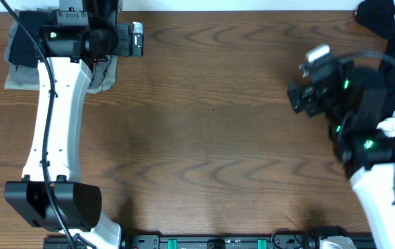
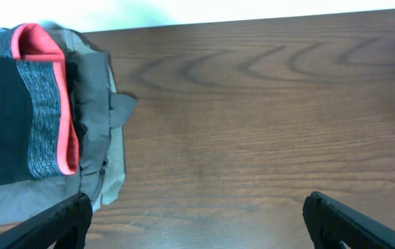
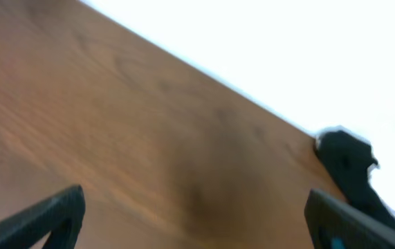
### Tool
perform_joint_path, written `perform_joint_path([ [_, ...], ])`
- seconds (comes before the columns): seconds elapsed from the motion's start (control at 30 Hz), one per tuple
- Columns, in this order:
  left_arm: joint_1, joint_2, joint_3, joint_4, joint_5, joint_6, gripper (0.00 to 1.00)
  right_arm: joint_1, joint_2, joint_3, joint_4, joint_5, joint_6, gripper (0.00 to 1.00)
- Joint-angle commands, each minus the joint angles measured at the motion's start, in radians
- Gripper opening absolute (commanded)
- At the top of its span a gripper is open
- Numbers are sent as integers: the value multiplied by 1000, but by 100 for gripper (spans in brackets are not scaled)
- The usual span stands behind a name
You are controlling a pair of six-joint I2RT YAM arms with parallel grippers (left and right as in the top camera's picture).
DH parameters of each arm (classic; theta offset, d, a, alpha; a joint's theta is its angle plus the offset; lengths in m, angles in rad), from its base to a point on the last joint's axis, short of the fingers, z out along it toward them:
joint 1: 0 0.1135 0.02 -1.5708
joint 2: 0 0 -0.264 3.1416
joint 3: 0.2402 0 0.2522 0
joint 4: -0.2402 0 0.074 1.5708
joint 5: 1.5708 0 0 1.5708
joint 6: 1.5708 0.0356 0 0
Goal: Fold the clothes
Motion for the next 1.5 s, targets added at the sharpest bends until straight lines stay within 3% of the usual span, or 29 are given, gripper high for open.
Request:
perform_joint_path([
  [0.0,0,5,1,0,10,-12,98,-11,-76,-196,160,-50,118,99],
  [0.17,0,5,1,0,10,-12,98,-11,-176,-468,444,-66,125,99],
  [0.37,0,5,1,0,10,-12,98,-11,-299,-687,592,-69,176,99],
  [0.87,0,5,1,0,10,-12,98,-11,-509,-885,593,-68,188,99],
  [1.47,0,5,1,0,10,-12,98,-14,-778,-887,327,-8,183,99],
])
